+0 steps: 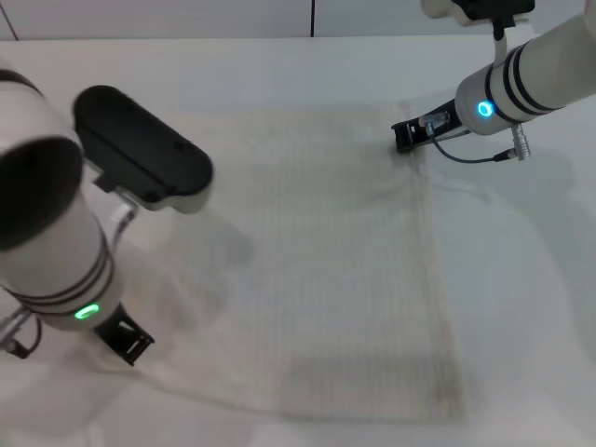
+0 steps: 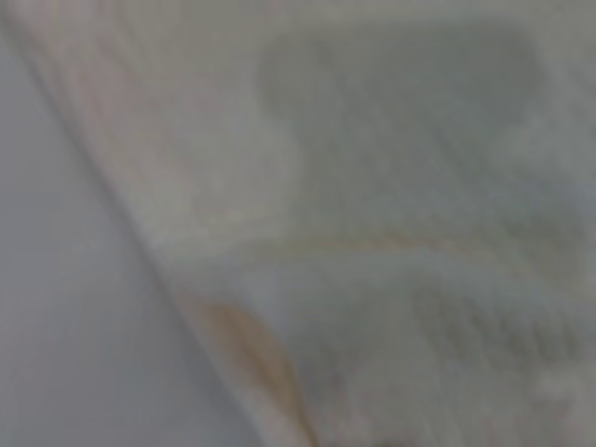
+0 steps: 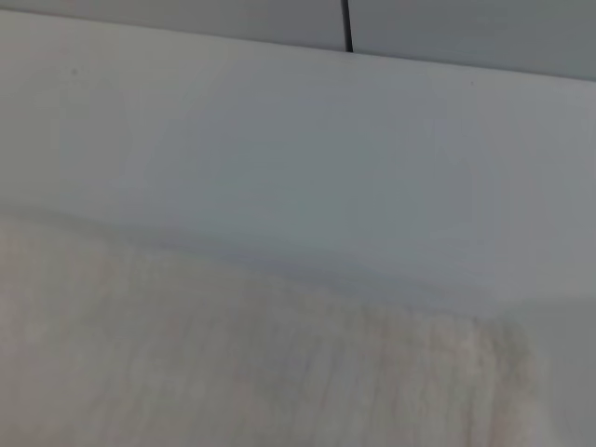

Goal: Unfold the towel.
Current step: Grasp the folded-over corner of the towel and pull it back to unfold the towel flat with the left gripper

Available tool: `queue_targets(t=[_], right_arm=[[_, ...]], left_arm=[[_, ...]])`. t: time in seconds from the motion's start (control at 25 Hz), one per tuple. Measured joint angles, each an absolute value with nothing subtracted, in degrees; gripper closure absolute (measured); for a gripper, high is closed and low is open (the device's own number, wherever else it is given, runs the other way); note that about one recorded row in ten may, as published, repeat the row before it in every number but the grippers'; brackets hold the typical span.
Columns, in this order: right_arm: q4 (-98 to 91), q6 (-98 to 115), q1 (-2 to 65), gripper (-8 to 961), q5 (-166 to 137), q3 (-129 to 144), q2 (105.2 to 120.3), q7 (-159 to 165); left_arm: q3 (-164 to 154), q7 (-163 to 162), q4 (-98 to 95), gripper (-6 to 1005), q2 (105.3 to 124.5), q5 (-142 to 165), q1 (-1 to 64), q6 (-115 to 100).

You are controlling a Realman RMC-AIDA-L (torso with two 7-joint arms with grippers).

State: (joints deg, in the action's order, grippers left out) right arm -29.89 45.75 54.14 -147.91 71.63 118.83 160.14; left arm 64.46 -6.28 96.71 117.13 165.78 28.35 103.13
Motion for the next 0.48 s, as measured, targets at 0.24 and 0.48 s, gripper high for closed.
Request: queue_targets(t=[0.24,0.48], right_arm=[[-29.9,45.9,54.1,873,-148.0,71.6,118.82,160.1],[-29.9,46.0,53.9,870,-148.0,71.6,118.83,160.1]], left_arm=[[62.2,-9.1,96.7,899,115.34,165.9,31.0,101.4],[62.4,-11.7,96.2,712,113.71,165.9,32.2,100.1]])
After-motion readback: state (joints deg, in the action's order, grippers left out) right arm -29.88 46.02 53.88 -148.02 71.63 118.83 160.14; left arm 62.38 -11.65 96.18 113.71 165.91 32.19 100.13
